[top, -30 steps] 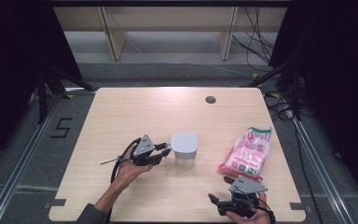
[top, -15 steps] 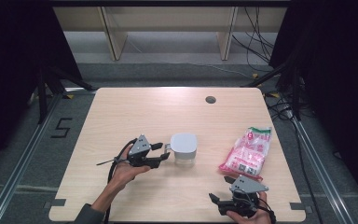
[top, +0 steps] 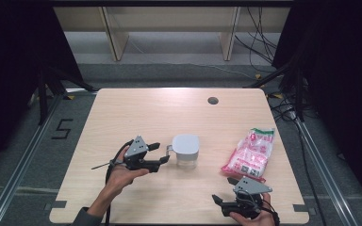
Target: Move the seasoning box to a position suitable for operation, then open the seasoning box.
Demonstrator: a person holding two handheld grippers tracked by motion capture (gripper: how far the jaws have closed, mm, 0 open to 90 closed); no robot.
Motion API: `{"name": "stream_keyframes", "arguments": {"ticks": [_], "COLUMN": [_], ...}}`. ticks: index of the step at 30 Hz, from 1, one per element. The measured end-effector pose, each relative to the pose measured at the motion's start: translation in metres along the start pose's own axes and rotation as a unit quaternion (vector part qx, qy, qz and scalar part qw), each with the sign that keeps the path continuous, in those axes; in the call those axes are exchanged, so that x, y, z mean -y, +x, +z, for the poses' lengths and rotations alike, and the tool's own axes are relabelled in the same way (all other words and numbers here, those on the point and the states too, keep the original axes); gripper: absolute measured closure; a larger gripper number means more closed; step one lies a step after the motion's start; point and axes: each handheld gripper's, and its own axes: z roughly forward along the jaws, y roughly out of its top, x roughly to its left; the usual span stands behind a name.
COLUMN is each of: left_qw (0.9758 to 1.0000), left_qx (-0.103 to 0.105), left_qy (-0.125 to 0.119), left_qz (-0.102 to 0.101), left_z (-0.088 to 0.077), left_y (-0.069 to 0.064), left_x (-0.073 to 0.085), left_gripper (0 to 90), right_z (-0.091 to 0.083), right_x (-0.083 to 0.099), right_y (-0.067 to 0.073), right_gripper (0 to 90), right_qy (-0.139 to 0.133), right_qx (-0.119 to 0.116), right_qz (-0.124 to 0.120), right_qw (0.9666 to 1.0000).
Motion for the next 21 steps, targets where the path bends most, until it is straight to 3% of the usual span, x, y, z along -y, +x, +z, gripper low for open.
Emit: {"name": "stream_keyframes", "arguments": {"ticks": [2,7,8,12,13,14,15,16,17,18,21], "left_qw": [1.0000,1.0000,0.9999,0.9999,0.9999,0.9998,0.9998,0.9998,0.9998,0.9996,0.9993], "left_qx": [0.002,0.004,0.001,0.011,0.011,0.010,0.009,0.004,0.000,0.002,-0.001], "left_qy": [0.002,-0.004,-0.005,-0.006,-0.011,-0.012,-0.015,-0.019,-0.019,-0.026,-0.036], "left_qz": [-0.009,-0.005,-0.012,0.001,-0.006,0.009,0.006,0.009,0.010,0.007,0.014], "left_z": [-0.001,-0.006,-0.006,-0.009,-0.009,-0.010,-0.010,-0.011,-0.011,-0.012,-0.013], "left_y": [-0.002,-0.005,-0.006,-0.007,-0.008,-0.007,-0.008,-0.009,-0.008,-0.009,-0.010], "left_x": [-0.002,-0.008,-0.009,-0.014,-0.014,-0.016,-0.015,-0.015,-0.016,-0.016,-0.019], "left_gripper": [34.3,31.6,31.6,38.4,42.7,48.0,51.8,59.5,64.2,74.5,81.1], "right_z": [0.000,0.000,0.000,0.000,0.000,0.000,0.000,0.001,0.000,0.000,0.000], "right_x": [0.000,0.000,0.000,0.000,0.000,0.000,0.000,0.000,0.000,0.000,0.000], "right_y": [0.000,0.000,0.000,0.000,-0.001,0.000,0.000,-0.001,-0.001,-0.002,-0.002], "right_gripper": [20.2,20.1,20.0,19.8,19.7,19.4,19.2,19.0,19.0,18.5,17.7], "right_qy": [0.000,-0.002,-0.002,0.000,0.003,0.004,0.004,0.003,0.003,0.002,0.000], "right_qx": [0.000,0.011,0.011,0.009,0.007,0.008,0.010,0.003,0.008,0.013,0.018], "right_qz": [0.001,-0.003,-0.001,0.004,0.005,0.008,0.010,0.006,0.011,0.011,0.013], "right_qw": [1.0000,0.9999,0.9999,1.0000,1.0000,0.9999,0.9999,1.0000,0.9999,0.9999,0.9998]}}
